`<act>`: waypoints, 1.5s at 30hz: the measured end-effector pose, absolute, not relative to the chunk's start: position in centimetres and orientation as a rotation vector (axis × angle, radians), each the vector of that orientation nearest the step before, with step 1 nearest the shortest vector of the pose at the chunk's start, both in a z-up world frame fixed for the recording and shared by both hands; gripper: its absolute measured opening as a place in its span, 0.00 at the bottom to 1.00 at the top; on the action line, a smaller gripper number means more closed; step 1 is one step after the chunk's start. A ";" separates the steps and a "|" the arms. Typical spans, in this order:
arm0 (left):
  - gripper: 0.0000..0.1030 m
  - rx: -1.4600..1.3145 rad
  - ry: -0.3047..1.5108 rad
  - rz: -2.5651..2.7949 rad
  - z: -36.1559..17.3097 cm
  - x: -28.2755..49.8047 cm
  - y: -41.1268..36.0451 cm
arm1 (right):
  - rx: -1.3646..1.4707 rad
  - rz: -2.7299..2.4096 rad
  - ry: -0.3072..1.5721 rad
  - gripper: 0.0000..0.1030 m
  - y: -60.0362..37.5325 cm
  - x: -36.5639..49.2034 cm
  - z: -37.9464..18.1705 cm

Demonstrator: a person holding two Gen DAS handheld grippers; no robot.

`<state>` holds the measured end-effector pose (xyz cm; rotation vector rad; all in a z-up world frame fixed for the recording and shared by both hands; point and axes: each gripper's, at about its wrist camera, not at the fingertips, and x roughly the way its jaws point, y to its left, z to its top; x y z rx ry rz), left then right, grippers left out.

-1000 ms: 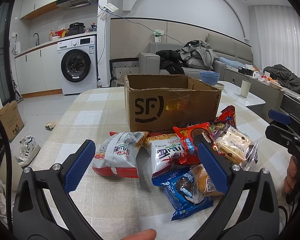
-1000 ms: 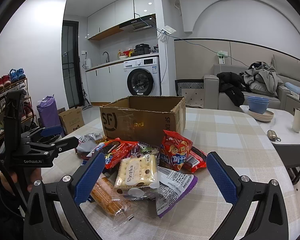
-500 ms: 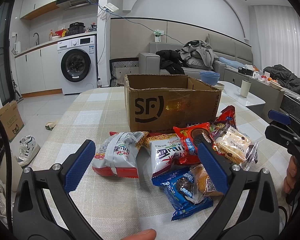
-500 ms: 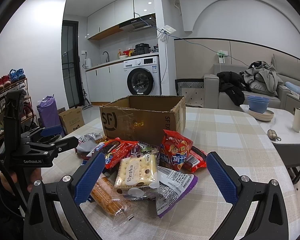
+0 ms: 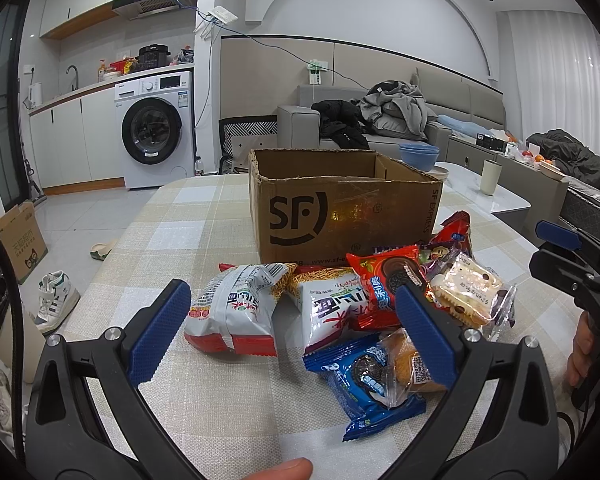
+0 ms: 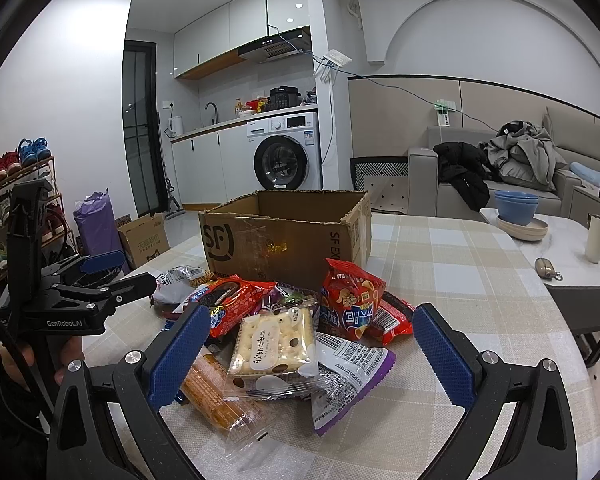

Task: Organize snacks
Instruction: 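Move left tool to the white-and-red noodle bag while right tool approaches the cream cracker pack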

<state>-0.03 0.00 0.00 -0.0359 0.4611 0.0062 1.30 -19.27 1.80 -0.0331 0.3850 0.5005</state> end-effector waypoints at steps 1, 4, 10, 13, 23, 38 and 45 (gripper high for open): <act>0.99 -0.036 0.461 0.007 0.0 0.0 0.0 | -0.033 0.500 0.385 1.00 -19.3 1.3 1.8; 0.99 -0.036 0.461 0.006 0.0 0.0 0.0 | -0.034 0.500 0.384 1.00 -19.3 1.3 1.8; 0.99 -0.036 0.461 0.006 0.0 0.1 0.0 | -0.033 0.500 0.385 1.00 -19.3 1.3 1.8; 0.99 -0.036 0.461 0.006 0.0 0.2 0.0 | -0.033 0.500 0.385 1.00 -19.3 1.3 1.8; 0.99 -0.036 0.461 0.007 -0.1 0.4 0.0 | -0.034 0.501 0.386 1.00 -19.3 1.4 1.8; 0.99 -0.050 0.529 0.011 -1.1 2.0 0.8 | -0.092 0.471 0.491 1.00 -17.7 2.8 0.9; 0.99 -0.060 0.604 0.070 -1.8 3.4 2.2 | -0.114 0.482 0.563 1.00 -16.5 3.7 0.3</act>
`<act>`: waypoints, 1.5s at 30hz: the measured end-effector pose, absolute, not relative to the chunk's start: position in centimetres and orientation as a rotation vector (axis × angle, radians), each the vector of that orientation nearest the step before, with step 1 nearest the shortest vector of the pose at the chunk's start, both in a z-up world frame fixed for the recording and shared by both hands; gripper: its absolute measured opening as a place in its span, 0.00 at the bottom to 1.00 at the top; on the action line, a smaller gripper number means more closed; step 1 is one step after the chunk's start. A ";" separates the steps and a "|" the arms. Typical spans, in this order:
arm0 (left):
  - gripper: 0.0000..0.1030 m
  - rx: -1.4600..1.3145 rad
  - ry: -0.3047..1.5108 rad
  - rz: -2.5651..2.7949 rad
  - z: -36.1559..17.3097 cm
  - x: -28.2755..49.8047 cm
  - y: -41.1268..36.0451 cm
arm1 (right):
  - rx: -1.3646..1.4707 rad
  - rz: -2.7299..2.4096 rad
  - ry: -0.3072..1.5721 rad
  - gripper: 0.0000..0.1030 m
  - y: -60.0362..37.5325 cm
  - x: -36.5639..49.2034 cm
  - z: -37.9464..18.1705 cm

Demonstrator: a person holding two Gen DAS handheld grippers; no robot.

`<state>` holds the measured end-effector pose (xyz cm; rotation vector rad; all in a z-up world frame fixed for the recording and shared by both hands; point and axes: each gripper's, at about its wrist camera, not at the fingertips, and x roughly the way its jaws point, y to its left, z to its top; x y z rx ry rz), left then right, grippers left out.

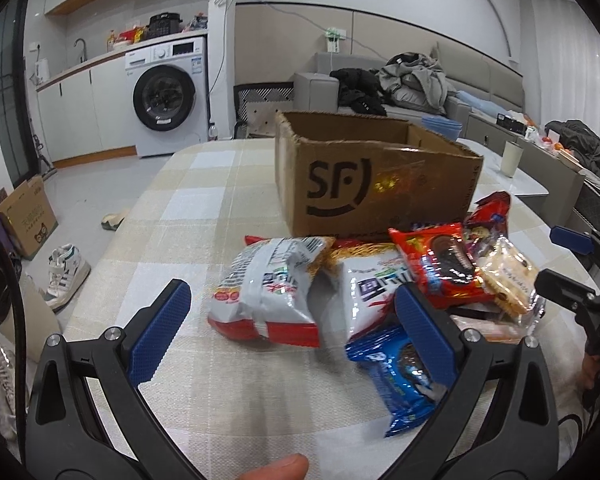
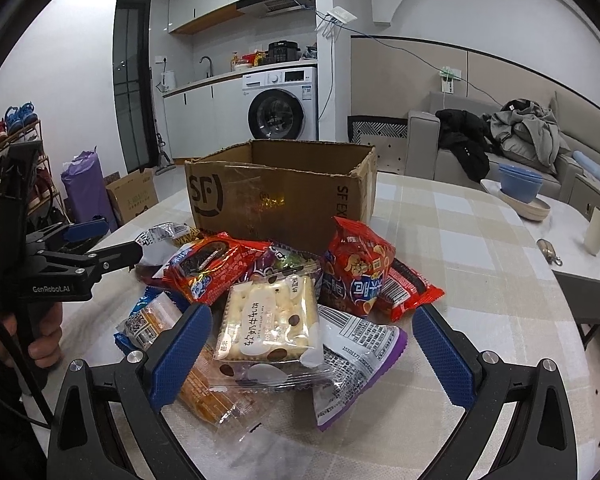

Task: Organize snacks
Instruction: 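Move left tool to the white-and-red noodle bag while right tool approaches the cream cracker pack, then close left gripper on the noodle bag while right gripper closes on the cracker pack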

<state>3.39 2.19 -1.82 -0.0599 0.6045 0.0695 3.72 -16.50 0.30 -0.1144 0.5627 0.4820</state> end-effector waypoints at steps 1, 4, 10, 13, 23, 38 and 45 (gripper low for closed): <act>0.99 -0.062 0.615 0.077 -2.0 3.6 2.4 | -0.109 0.491 0.572 1.00 -16.3 3.9 0.2; 0.99 -0.061 0.639 0.093 -2.3 4.0 3.1 | -0.135 0.500 0.599 0.97 -15.5 4.2 -0.1; 0.99 -0.081 0.687 0.106 -2.9 5.3 4.2 | -0.133 0.532 0.622 0.93 -14.7 4.5 -0.5; 0.99 -0.106 0.702 0.091 -3.3 5.8 4.9 | -0.125 0.547 0.637 0.87 -14.7 4.6 -0.5; 0.95 -0.159 0.767 0.041 -4.4 7.3 5.7 | -0.145 0.578 0.674 0.79 -13.8 5.0 -0.9; 0.73 -0.251 0.845 0.046 -6.2 10.9 7.6 | -0.160 0.580 0.681 0.76 -13.6 4.9 -1.1; 0.68 -0.214 0.847 0.043 -6.5 11.6 6.9 | -0.179 0.551 0.705 0.76 -13.2 5.4 -1.3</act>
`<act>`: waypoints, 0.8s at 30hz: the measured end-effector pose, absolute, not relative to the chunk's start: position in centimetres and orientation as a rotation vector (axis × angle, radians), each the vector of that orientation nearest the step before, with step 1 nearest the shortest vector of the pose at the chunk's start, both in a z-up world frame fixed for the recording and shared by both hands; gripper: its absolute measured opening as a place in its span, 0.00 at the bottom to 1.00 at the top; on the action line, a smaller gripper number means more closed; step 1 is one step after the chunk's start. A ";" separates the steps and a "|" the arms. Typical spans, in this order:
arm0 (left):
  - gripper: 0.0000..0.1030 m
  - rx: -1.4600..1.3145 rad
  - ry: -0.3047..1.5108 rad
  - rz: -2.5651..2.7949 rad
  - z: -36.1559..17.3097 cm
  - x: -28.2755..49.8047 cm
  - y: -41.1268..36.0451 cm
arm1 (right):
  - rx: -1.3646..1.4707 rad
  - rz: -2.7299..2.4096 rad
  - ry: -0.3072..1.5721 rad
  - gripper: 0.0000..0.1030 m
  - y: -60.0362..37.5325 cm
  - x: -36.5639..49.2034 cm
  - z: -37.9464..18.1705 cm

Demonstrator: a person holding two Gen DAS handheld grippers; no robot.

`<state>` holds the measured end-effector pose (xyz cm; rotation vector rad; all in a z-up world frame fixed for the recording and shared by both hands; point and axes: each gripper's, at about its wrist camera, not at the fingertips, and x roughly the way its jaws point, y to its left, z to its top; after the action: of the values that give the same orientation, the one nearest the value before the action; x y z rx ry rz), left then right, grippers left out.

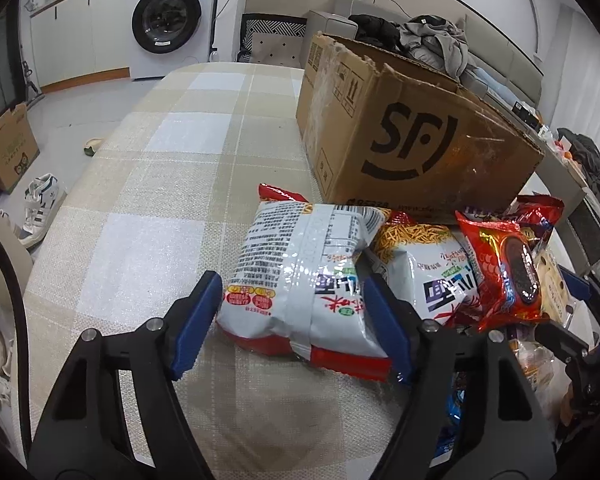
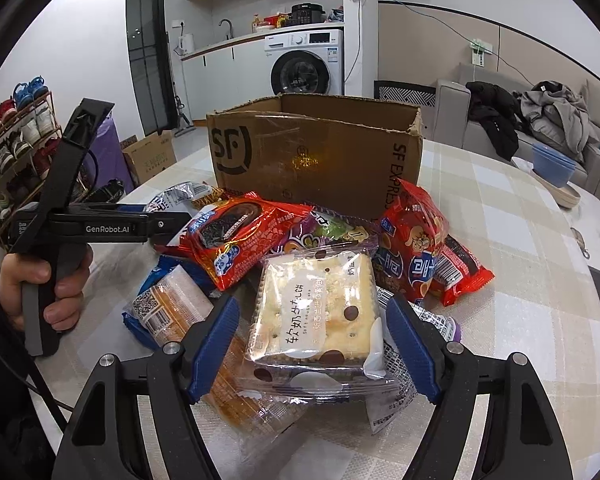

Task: Organize snacks
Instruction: 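Close left gripper on the noodle bag while right gripper closes on the cracker pack, then lift the noodle bag with left tool while right tool carries the cracker pack over the box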

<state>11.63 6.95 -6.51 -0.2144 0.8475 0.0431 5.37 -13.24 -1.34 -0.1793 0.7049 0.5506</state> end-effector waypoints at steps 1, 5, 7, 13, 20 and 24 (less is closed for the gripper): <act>0.67 -0.206 0.846 0.040 -6.5 11.7 6.8 | -0.185 0.548 0.706 0.75 -13.1 5.4 -1.3; 0.63 -0.190 0.846 0.039 -6.4 11.9 6.5 | -0.206 0.528 0.707 0.67 -12.7 5.5 -1.4; 0.58 -0.189 0.839 0.039 -6.4 11.8 6.6 | -0.214 0.512 0.703 0.61 -12.8 5.5 -1.4; 0.47 -0.193 0.821 0.029 -6.2 11.0 6.6 | -0.175 0.517 0.691 0.57 -13.7 5.6 -1.2; 0.45 -0.195 0.791 0.022 -5.6 9.5 6.4 | -0.163 0.536 0.653 0.57 -14.1 4.9 -1.0; 0.45 -0.182 0.760 0.025 -5.1 8.6 6.1 | -0.148 0.547 0.620 0.57 -14.4 4.4 -0.6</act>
<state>8.63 6.13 -5.14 -0.1820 0.7599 0.0247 4.43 -14.44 -0.64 -0.1477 0.6203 0.5469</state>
